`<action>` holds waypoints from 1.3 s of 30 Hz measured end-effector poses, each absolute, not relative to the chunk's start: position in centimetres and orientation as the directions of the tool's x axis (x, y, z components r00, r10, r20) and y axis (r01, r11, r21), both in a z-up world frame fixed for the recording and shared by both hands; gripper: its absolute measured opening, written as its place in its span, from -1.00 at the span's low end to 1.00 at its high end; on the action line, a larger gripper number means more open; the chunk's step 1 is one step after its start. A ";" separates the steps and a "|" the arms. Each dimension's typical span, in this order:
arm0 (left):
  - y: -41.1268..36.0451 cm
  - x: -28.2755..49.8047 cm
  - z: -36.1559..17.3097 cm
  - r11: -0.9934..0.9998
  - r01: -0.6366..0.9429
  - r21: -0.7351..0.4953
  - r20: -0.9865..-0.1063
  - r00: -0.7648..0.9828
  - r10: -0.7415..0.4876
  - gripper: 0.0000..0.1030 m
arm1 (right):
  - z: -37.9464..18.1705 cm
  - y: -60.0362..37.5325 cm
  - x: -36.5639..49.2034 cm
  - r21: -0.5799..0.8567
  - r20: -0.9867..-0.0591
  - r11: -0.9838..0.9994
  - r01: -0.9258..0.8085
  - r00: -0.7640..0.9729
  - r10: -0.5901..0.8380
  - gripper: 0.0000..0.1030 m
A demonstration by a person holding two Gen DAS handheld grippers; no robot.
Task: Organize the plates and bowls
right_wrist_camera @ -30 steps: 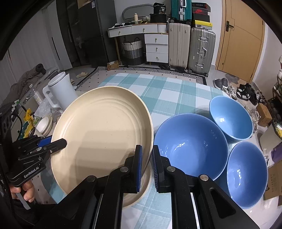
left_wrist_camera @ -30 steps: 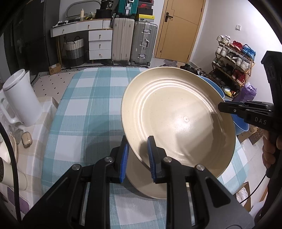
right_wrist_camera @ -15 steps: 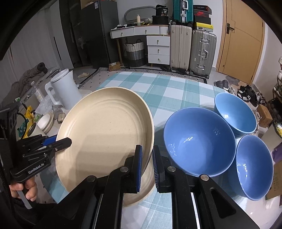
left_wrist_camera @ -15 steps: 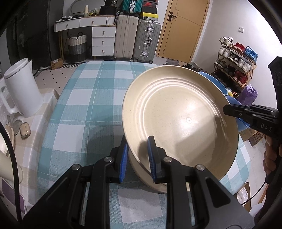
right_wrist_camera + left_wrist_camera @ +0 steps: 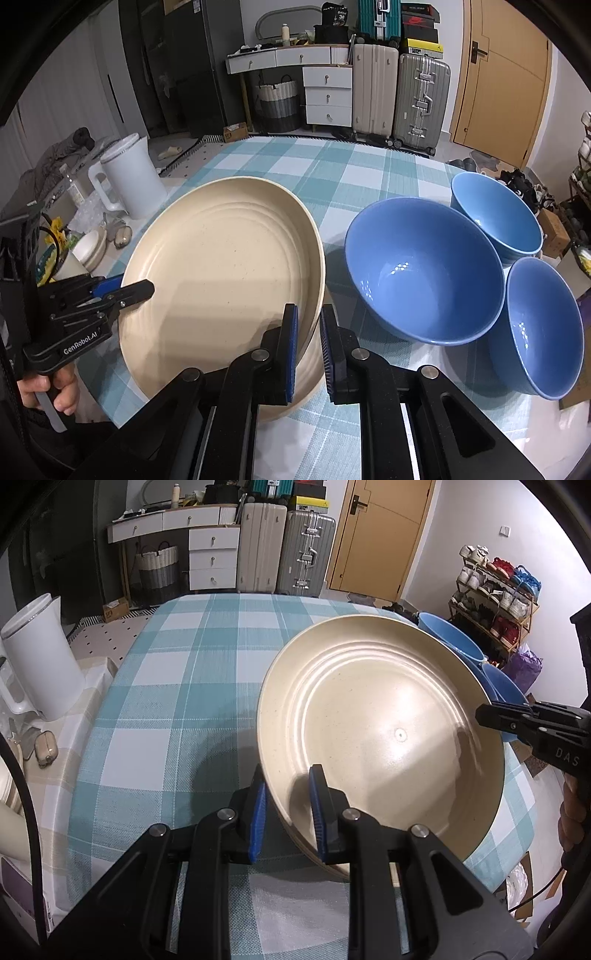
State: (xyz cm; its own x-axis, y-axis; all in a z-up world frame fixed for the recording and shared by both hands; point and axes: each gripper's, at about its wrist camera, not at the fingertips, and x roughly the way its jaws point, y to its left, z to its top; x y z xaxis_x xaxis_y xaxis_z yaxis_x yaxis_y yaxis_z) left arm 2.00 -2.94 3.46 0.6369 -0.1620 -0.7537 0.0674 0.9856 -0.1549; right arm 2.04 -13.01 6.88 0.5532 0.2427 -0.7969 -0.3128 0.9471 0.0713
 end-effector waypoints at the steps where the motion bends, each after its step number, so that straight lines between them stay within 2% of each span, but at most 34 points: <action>1: -2.9 2.1 3.3 0.986 0.068 -0.151 -0.755 0.636 -0.159 -0.65 | 6.7 -13.0 2.0 0.074 -0.798 0.948 -0.309 0.551 0.242 -0.74; 26: -2.7 4.2 -0.5 0.994 0.067 -0.086 -0.784 0.611 -0.109 -0.64 | 2.5 -12.5 1.6 0.081 -0.828 0.953 -0.291 0.513 0.227 -0.73; 39: -3.5 3.8 -0.7 0.996 0.086 -0.030 -0.783 0.617 -0.077 -0.63 | 1.7 -12.6 1.2 0.085 -0.837 0.958 -0.274 0.503 0.218 -0.72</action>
State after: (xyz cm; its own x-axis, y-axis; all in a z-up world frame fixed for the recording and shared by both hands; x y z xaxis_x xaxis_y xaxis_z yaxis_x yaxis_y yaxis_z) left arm 3.79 -3.53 -0.66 0.6167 -0.0767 -0.7835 0.0860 0.9959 -0.0297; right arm 1.24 -12.64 1.66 0.5025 0.2177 -0.8367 -0.2736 0.9581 0.0849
